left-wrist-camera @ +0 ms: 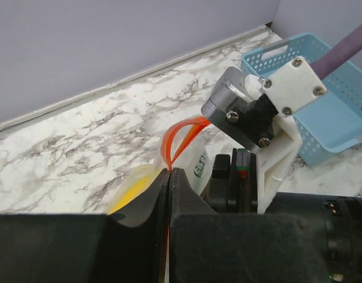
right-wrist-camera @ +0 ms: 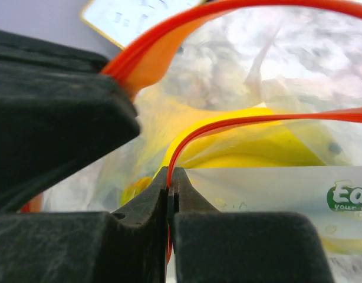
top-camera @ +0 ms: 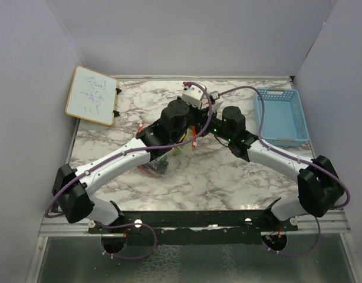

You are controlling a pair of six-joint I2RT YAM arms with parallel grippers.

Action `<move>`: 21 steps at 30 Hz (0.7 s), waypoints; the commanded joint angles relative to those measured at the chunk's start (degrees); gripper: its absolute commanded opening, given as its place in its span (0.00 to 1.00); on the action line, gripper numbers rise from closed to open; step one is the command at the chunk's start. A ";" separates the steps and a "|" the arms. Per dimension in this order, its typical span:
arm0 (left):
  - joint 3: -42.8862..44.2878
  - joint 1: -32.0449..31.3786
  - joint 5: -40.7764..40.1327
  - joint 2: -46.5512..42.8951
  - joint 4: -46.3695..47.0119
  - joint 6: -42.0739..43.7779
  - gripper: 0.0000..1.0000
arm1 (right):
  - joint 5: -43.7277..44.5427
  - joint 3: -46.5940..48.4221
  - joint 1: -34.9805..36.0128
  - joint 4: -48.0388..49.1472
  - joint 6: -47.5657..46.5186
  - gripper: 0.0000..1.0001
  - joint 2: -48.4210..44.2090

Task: Open the zip-top bag and remove the fake food
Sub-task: Open the zipper of the food storage bag at the center of the board.

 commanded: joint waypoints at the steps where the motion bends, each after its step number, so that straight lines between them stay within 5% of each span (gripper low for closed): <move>1: -2.21 -0.30 4.52 6.14 6.68 -1.36 0.00 | 13.20 -6.57 -0.32 -5.94 -1.95 0.02 -4.00; 10: -2.62 -0.37 9.77 14.33 11.30 -6.73 0.00 | 26.82 -16.24 -3.06 -15.93 -3.54 0.04 -15.66; 21: -2.59 -0.63 10.37 14.29 10.78 -8.73 0.00 | 30.82 -23.85 -3.31 -25.69 -0.11 0.06 -26.54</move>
